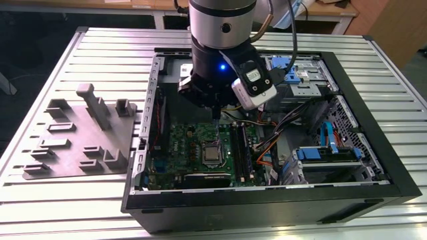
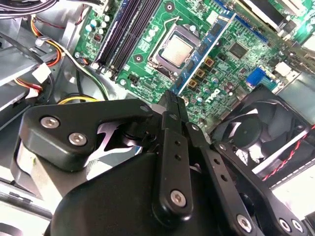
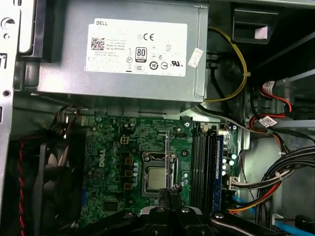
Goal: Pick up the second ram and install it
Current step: 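Insert the second ram into the second slot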
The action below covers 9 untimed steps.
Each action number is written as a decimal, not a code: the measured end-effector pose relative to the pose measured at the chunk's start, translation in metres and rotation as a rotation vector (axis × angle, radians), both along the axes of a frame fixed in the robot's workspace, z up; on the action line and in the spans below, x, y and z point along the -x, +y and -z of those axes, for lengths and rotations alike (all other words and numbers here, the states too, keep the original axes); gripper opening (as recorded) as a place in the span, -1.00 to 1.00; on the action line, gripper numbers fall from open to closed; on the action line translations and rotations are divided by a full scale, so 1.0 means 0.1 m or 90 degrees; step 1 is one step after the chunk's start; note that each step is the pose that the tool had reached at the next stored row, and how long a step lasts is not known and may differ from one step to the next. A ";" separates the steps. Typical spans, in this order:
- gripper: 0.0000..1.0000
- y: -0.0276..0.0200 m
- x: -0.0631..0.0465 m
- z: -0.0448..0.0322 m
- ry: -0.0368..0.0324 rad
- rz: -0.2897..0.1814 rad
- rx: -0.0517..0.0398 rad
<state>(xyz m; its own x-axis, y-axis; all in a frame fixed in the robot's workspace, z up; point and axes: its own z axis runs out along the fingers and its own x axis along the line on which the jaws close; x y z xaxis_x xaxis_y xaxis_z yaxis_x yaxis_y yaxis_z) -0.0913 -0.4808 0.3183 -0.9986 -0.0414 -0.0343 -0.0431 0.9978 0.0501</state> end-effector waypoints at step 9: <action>-0.76 0.000 -0.09 0.019 0.0014 0.000 -0.0005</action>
<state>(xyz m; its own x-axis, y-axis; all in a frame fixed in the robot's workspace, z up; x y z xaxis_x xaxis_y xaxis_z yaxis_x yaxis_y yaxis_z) -0.0820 -0.4808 0.3164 -0.9986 -0.0411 -0.0322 -0.0427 0.9978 0.0510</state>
